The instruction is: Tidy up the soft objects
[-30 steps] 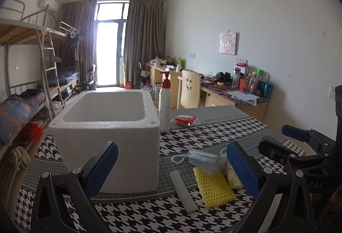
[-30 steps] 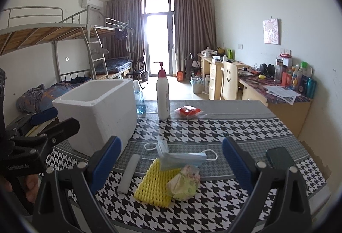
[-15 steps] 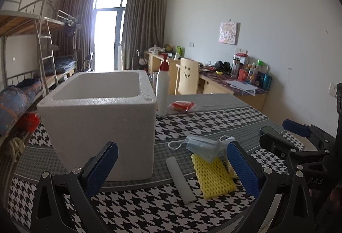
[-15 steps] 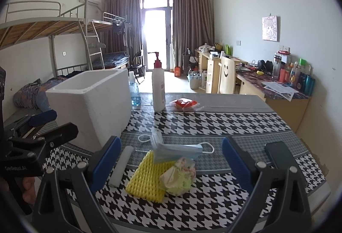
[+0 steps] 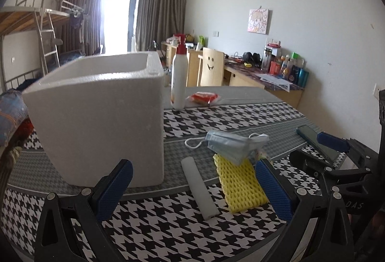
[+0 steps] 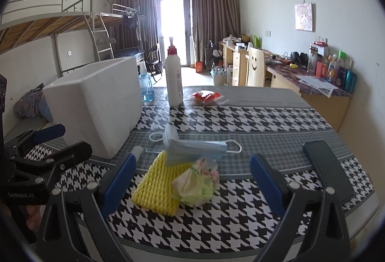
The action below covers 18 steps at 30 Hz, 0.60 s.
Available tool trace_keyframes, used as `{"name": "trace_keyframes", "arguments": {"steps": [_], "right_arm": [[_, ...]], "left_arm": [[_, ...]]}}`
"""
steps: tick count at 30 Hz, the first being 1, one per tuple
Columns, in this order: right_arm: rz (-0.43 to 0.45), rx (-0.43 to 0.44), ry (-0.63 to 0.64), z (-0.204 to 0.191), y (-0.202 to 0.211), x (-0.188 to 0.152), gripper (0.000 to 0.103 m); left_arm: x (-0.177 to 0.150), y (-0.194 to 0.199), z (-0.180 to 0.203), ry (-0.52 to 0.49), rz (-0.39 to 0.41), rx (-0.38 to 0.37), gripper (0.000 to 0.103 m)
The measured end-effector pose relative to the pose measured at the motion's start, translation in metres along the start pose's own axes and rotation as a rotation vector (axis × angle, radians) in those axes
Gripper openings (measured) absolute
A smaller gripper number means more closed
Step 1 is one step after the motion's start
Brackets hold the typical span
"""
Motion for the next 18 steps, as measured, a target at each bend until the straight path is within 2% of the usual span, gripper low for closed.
{"name": "trace_keyframes", "arguments": {"steps": [5,10,18], "right_arm": [[-0.021,-0.009,-0.018,0.008,-0.005,-0.006,0.097],[-0.040,-0.022,-0.017,0.009,-0.010,-0.010,0.097],[-0.098,-0.027,-0.034,0.015,-0.025,-0.024,0.097]], "left_arm": [[-0.005,-0.011,0.000,0.002,-0.027,-0.003,0.102],[-0.015,-0.023,-0.003,-0.003,-0.068,0.026,0.101],[-0.032,-0.044,-0.002,0.013,-0.160,0.010,0.092]]}}
Point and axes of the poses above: each gripper's, at about its wrist camera, not at the fingertips, and y roughly against the way its jaws point, z to its right, x to its top, the point moved 10 cm from there along -y, roughly the way its jaws point, and after that the axes turned 3 degrees about -y, right-handed, at the moved point
